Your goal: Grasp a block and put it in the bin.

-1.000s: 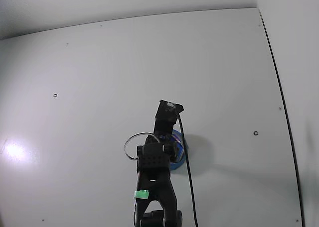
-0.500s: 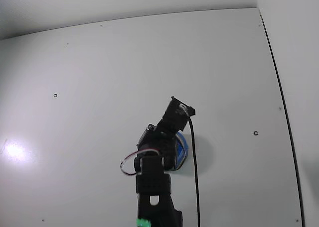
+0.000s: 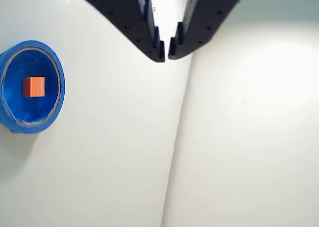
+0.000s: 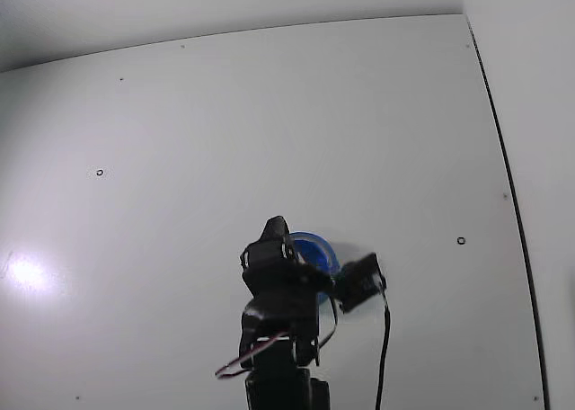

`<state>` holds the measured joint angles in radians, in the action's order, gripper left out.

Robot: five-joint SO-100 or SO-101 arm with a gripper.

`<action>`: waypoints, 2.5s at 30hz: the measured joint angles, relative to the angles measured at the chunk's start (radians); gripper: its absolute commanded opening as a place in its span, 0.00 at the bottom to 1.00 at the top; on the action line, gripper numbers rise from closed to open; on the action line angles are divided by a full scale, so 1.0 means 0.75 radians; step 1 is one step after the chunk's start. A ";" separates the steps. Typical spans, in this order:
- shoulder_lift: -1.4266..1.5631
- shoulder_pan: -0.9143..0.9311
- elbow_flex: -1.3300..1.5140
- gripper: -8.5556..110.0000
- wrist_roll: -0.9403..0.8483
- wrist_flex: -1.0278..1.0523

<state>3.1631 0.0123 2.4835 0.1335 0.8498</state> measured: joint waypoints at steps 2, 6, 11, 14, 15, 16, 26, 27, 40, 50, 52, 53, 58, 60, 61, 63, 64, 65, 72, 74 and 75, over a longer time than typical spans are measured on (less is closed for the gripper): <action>0.053 0.000 0.094 0.07 0.022 0.000; 0.160 0.000 0.374 0.07 0.031 0.000; 0.241 -0.004 0.728 0.07 0.031 0.000; 0.243 -0.018 0.851 0.07 0.031 0.000; 0.245 -0.022 0.886 0.07 0.031 0.000; 0.241 -0.020 0.896 0.07 0.031 0.000; 0.243 -0.020 0.914 0.07 0.031 0.000; 0.243 -0.020 0.914 0.07 0.031 0.000; 0.243 -0.020 0.914 0.07 0.051 0.000; 0.243 -0.020 0.914 0.07 0.051 0.000; 0.243 -0.020 0.914 0.07 0.051 0.000; 0.243 -0.020 0.914 0.07 0.051 0.000; 0.243 -0.020 0.914 0.07 0.051 0.000; 0.243 -0.020 0.914 0.07 0.051 0.000; 0.243 -0.020 0.914 0.07 0.051 0.000; 0.243 -0.020 0.914 0.07 0.051 0.000; 0.243 -0.020 0.914 0.07 0.051 0.000; 0.243 -0.020 0.914 0.07 0.051 0.000; 0.243 -0.020 0.914 0.07 0.051 0.000; 0.243 -0.020 0.914 0.07 0.051 0.000; 0.243 -0.020 0.914 0.07 0.051 0.000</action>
<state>3.3456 -0.0031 3.1692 0.1718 0.8498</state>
